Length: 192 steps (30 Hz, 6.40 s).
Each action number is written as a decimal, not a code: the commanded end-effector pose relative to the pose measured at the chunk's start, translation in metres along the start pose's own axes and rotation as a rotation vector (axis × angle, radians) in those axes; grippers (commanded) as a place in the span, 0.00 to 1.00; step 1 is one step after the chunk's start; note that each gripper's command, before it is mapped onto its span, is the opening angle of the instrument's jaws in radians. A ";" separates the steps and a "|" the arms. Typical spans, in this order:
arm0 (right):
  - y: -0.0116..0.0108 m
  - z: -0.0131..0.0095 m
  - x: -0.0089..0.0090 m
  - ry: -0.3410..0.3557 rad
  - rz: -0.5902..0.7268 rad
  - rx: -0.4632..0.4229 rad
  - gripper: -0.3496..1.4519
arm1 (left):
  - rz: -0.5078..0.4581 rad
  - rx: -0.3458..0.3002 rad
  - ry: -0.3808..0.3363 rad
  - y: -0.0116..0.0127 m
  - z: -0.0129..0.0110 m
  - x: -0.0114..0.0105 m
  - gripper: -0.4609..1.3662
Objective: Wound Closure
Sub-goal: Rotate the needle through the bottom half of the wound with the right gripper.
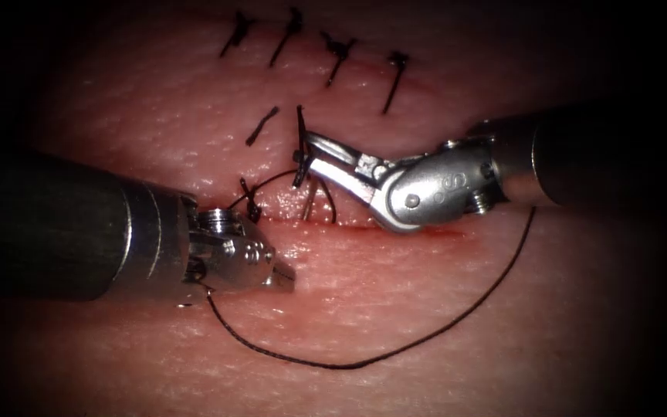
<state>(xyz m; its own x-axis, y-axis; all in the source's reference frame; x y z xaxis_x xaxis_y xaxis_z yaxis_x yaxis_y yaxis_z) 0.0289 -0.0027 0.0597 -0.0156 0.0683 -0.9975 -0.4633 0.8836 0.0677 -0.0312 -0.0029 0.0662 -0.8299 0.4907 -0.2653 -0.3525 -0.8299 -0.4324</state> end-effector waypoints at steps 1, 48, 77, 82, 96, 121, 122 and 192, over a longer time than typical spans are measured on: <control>0.0000 0.0000 0.0000 -0.004 0.005 0.000 0.00 | -0.002 -0.001 -0.001 0.0001 0.0003 -0.0003 0.06; 0.0018 0.0012 -0.0005 -0.037 0.403 -0.033 0.00 | 0.004 -0.029 -0.020 0.0004 0.0024 -0.0034 0.06; 0.0008 0.0004 -0.0009 -0.251 0.848 -0.030 0.00 | 0.007 -0.038 -0.020 0.0002 0.0015 -0.0041 0.06; 0.0007 0.0005 -0.0009 -0.257 1.041 -0.057 0.00 | 0.007 -0.038 -0.020 0.0002 0.0015 -0.0041 0.06; -0.0010 0.0004 -0.0014 -0.290 1.213 -0.040 0.00 | 0.012 -0.040 -0.020 0.0000 0.0013 -0.0045 0.06; -0.0050 -0.0004 -0.0004 -0.393 1.627 -0.069 0.00 | 0.009 -0.042 -0.020 -0.0004 0.0011 -0.0048 0.06; -0.0051 -0.0005 -0.0003 -0.394 1.644 -0.072 0.00 | 0.010 -0.042 -0.020 -0.0004 0.0011 -0.0048 0.06; 0.0002 -0.0004 -0.0028 -0.470 0.869 -0.049 0.91 | 0.011 -0.043 -0.020 -0.0008 0.0011 -0.0047 0.06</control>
<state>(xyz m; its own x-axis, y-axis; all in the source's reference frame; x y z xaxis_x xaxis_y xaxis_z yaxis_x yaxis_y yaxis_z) 0.0284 -0.0024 0.0627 -0.0150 0.8679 -0.4965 -0.4997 0.4237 0.7555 -0.0275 -0.0048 0.0688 -0.8422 0.4762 -0.2528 -0.3285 -0.8250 -0.4598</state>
